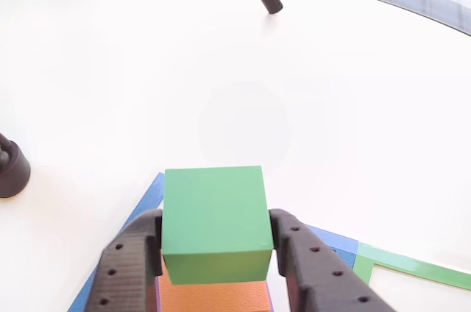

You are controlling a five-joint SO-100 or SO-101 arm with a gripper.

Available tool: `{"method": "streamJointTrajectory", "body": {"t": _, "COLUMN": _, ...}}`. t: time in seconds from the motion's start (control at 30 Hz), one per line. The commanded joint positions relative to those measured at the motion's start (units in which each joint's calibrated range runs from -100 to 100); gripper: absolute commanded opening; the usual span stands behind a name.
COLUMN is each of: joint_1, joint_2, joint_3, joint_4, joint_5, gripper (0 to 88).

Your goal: Tower of hanoi

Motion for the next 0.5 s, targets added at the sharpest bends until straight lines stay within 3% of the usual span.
{"method": "streamJointTrajectory", "body": {"t": 0.0, "joint_1": -1.7, "joint_2": 0.4, "joint_3": -0.9, "joint_4": -2.4, "joint_5": 0.5, "gripper": 6.1}}
{"method": "streamJointTrajectory", "body": {"t": 0.47, "joint_1": 0.4, "joint_2": 6.4, "joint_3": -1.6, "joint_4": -6.9, "joint_5": 0.5, "gripper": 6.1}}
